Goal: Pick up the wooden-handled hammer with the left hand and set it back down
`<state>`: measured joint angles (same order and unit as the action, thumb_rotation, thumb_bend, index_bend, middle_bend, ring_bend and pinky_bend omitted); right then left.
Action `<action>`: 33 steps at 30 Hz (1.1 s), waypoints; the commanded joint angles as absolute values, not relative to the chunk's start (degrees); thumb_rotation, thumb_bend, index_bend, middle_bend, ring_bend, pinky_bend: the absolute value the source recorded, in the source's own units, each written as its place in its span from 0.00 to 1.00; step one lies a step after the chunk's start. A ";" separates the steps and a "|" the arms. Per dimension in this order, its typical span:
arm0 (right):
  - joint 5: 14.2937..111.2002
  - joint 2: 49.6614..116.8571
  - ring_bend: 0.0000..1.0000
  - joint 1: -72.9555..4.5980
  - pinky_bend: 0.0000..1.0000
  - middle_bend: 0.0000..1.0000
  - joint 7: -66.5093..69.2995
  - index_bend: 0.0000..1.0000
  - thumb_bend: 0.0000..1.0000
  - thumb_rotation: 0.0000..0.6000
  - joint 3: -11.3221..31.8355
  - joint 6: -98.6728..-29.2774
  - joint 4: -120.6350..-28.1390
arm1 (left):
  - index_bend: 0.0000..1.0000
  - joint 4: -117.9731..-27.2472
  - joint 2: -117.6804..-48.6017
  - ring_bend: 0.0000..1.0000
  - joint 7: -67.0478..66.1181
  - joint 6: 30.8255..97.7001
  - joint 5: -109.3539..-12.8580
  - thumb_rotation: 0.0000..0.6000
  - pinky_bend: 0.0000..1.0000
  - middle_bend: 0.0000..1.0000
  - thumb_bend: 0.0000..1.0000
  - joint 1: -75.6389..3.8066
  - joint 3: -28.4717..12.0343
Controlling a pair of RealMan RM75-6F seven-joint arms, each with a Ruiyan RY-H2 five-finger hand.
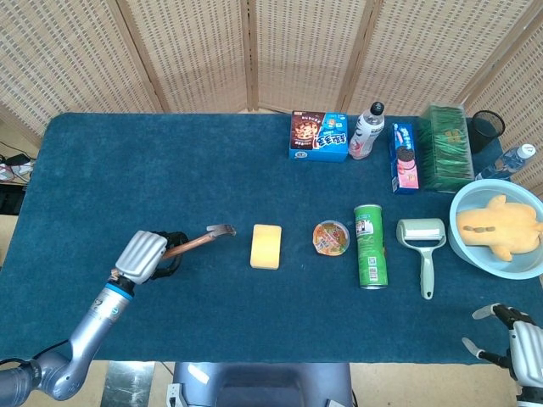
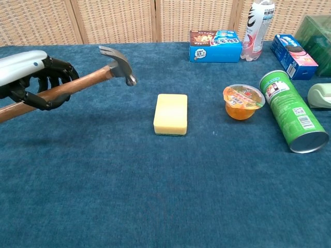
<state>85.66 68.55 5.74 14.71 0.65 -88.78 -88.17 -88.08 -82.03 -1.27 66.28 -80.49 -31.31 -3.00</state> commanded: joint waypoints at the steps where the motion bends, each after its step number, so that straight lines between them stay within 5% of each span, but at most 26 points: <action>1: 85.60 68.61 0.40 5.59 0.33 0.44 14.61 0.46 0.16 1.00 0.67 -88.49 -88.20 | 0.71 -87.61 -80.42 0.71 1.64 66.54 -81.86 1.00 0.78 0.74 0.53 -30.72 -2.83; 33: 84.54 68.65 0.40 5.51 0.33 0.44 14.14 0.46 0.16 1.00 0.90 -87.43 -88.83 | 0.71 -88.57 -77.69 0.72 28.45 52.82 -84.72 1.00 0.80 0.75 0.50 -38.30 -4.13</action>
